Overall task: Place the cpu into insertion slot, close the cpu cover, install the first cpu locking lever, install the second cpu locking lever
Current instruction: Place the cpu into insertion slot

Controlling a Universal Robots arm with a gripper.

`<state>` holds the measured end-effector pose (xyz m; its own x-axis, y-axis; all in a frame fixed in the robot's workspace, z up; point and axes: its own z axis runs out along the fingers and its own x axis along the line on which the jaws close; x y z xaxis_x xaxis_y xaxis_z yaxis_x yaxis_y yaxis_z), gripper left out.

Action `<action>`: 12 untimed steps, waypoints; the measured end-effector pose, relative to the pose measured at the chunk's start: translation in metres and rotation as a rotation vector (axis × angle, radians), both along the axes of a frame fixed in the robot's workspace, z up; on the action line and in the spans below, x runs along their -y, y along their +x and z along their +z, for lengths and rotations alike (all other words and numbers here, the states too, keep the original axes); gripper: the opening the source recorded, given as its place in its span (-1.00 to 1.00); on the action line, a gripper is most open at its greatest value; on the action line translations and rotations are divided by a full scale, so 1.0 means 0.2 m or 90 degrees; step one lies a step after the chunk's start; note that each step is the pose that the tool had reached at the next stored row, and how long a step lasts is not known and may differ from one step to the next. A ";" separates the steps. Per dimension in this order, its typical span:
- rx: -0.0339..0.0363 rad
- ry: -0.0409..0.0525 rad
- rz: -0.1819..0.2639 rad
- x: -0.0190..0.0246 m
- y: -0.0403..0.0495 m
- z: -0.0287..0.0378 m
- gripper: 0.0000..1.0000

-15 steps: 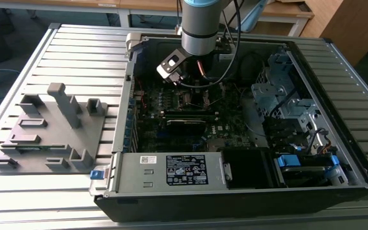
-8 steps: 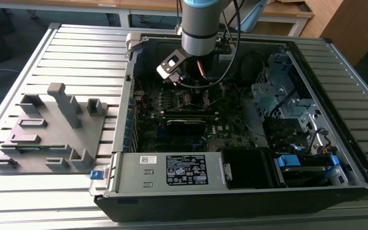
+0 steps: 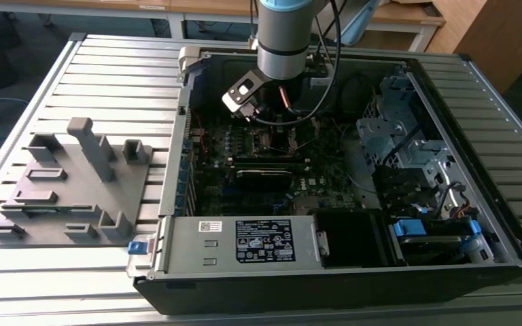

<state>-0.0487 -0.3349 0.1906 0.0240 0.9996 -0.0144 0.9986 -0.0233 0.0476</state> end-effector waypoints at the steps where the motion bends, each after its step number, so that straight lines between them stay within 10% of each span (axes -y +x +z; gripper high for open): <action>1: -0.0001 -0.0001 0.000 0.000 0.000 -0.002 0.08; 12: -0.0001 -0.0002 0.000 0.001 -0.001 -0.005 0.08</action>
<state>-0.0488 -0.3351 0.1895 0.0240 0.9996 -0.0147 0.9986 -0.0233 0.0473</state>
